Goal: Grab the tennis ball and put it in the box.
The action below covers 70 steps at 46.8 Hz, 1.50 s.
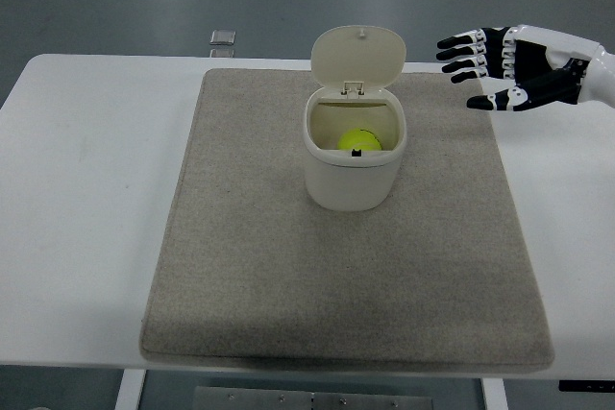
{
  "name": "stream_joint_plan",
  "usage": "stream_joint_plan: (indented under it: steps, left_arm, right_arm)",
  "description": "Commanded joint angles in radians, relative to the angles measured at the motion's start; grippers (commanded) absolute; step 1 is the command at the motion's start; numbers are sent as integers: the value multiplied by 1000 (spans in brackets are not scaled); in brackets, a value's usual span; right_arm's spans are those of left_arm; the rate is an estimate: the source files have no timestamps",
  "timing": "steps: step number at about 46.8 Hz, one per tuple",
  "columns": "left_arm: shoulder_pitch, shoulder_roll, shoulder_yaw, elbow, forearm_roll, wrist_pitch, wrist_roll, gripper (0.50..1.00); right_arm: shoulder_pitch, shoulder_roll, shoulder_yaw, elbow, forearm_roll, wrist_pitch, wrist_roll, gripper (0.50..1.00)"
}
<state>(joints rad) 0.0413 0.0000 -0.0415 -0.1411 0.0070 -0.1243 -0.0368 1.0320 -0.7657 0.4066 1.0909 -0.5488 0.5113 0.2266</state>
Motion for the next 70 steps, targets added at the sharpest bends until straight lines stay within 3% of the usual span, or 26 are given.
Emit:
stream_joint_plan:
  steps: [1, 18, 26, 31, 42, 50, 60, 63, 70]
  left_arm:
    - [0, 0, 0, 0, 1, 0, 0, 996]
    - [0, 0, 0, 0, 1, 0, 0, 996]
    - [0, 0, 0, 0, 1, 0, 0, 996]
    - [0, 0, 0, 0, 1, 0, 0, 996]
    - [0, 0, 0, 0, 1, 0, 0, 996]
    - [0, 0, 0, 0, -1, 0, 0, 996]
    - [0, 0, 0, 0, 1, 0, 0, 996]
    - [0, 0, 0, 0, 1, 0, 0, 996]
    - [0, 0, 0, 0, 1, 0, 0, 996]
  right_arm:
    - [-23, 19, 1, -34, 58, -26, -35, 860]
    - [-76, 154, 3, -163, 210, -53, -41, 860]
    - [-92, 189, 4, -193, 322, -122, -139, 860]
    - [-93, 206, 12, -198, 371, -160, -156, 860]
    - [-102, 223, 24, -200, 546, -218, -162, 860]
    - [-105, 224, 24, -198, 661, -227, -162, 860]
    - [-105, 223, 26, -198, 670, -223, -153, 864]
    - [-107, 223, 24, -198, 662, -223, -151, 923]
    - [-110, 217, 26, -198, 656, -217, -150, 926]
